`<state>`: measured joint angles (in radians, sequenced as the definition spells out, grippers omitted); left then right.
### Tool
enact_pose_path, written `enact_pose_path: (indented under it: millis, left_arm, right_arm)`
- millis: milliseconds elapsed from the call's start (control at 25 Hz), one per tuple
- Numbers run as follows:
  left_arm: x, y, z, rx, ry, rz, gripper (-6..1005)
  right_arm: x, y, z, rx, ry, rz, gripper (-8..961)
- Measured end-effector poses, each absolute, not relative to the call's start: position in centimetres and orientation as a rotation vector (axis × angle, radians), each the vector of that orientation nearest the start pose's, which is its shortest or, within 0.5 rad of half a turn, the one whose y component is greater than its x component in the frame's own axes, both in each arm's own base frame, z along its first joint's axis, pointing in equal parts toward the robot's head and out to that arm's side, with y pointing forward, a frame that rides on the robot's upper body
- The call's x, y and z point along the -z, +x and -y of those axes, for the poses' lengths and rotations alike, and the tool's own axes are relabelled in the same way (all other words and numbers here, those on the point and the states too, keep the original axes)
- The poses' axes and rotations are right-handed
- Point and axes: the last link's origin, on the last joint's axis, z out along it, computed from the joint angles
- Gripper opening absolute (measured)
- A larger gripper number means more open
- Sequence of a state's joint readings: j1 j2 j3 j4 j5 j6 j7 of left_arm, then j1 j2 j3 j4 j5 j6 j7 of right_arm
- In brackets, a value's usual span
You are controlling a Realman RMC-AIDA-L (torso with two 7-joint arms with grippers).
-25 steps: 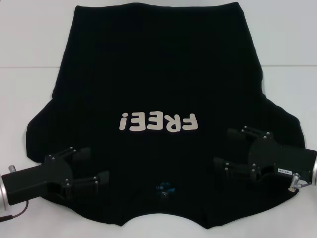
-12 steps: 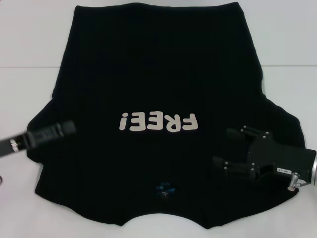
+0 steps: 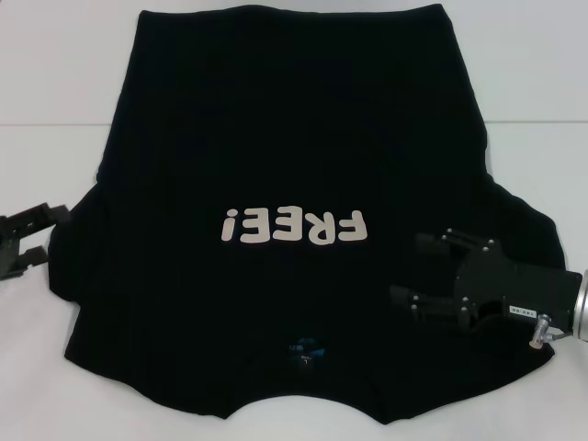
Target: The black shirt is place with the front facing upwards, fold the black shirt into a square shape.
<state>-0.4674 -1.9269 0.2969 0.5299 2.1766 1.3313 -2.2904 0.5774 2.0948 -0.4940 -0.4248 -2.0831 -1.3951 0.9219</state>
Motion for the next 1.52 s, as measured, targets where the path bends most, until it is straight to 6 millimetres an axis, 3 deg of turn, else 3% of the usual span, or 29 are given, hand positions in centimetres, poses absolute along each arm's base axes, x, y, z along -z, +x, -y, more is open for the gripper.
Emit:
enact_pose_path:
  millis: [440,920,1520]
  left_arm:
    - [-7.6,-39.3,-33.5,-1.099,2.308,-2.718,949]
    - [-6.2,-38.5,-34.7,-1.096,2.360,-2.680,948]
    - [-5.6,-38.5,-34.6,-1.100,2.345,-2.685,948]
  right_arm:
    - [3.5,27.9,-33.3,-0.614,-2.632,-0.325,895]
    - [3.6,27.9,-33.2,-0.612,-2.638,-0.329,895]
    - [3.6,27.8,-33.0,-0.629,-2.648,-0.326,894]
